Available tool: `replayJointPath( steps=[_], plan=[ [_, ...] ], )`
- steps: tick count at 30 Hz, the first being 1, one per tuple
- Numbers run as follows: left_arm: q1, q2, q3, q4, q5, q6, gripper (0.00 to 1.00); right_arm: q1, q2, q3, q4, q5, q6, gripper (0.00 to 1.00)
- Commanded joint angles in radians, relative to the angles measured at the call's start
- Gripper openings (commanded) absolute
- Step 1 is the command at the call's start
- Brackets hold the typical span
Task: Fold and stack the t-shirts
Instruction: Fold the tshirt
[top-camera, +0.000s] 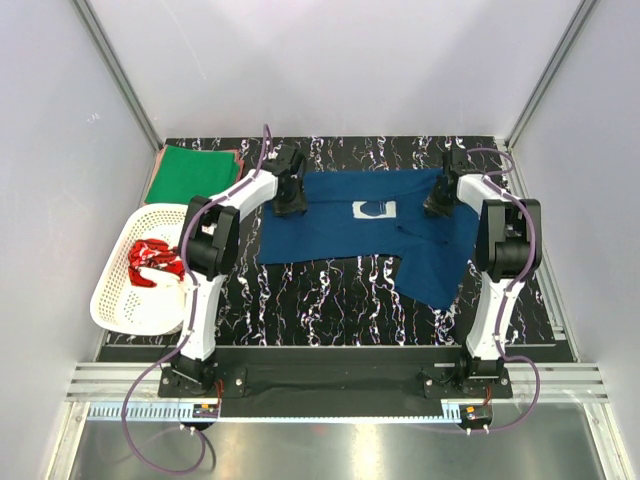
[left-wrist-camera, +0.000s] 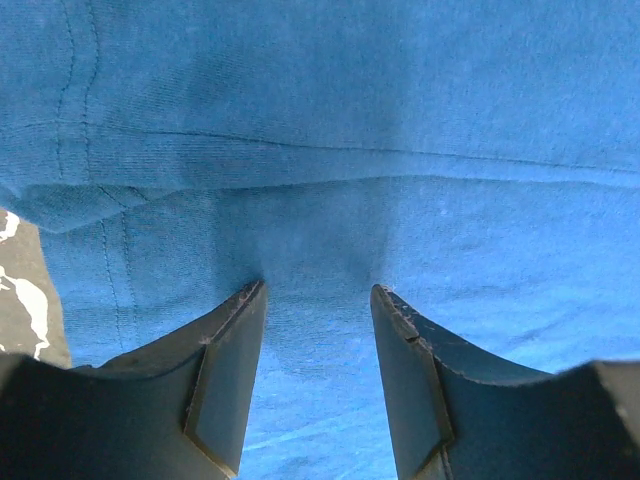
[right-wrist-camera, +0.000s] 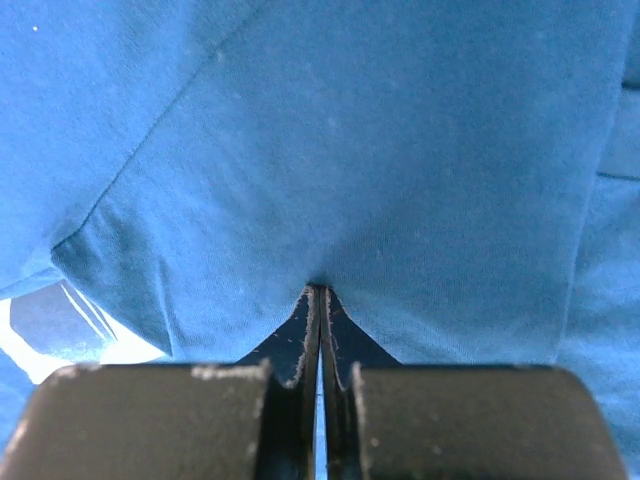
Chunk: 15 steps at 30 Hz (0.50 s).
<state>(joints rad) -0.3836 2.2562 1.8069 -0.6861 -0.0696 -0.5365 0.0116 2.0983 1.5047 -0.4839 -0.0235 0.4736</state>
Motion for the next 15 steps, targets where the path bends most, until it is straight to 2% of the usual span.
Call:
replayJointPath(
  steps=[1, 4, 5, 6, 9, 15],
  plan=[
    [0.011, -0.033, 0.026, -0.056, -0.045, 0.013, 0.54, -0.005, -0.021, 0.054, -0.044, -0.065, -0.029, 0.05],
    [0.011, -0.125, 0.038, -0.075, -0.027, 0.035, 0.56, -0.005, -0.115, 0.106, -0.177, -0.029, 0.026, 0.3],
    [0.011, -0.18, 0.035, -0.075, -0.021, 0.038, 0.56, -0.005, -0.151, 0.145, -0.232, -0.004, 0.072, 0.42],
    [0.011, -0.208, 0.029, -0.076, -0.018, 0.046, 0.57, -0.005, -0.173, 0.156, -0.346, 0.067, 0.112, 0.46],
    [0.006, -0.335, -0.052, -0.06, -0.004, 0.064, 0.57, -0.005, -0.253, 0.137, -0.557, 0.167, 0.255, 0.55],
    [0.005, -0.549, -0.346, 0.043, 0.062, 0.061, 0.58, -0.039, -0.438, -0.142, -0.728, 0.18, 0.444, 0.57]
  ],
)
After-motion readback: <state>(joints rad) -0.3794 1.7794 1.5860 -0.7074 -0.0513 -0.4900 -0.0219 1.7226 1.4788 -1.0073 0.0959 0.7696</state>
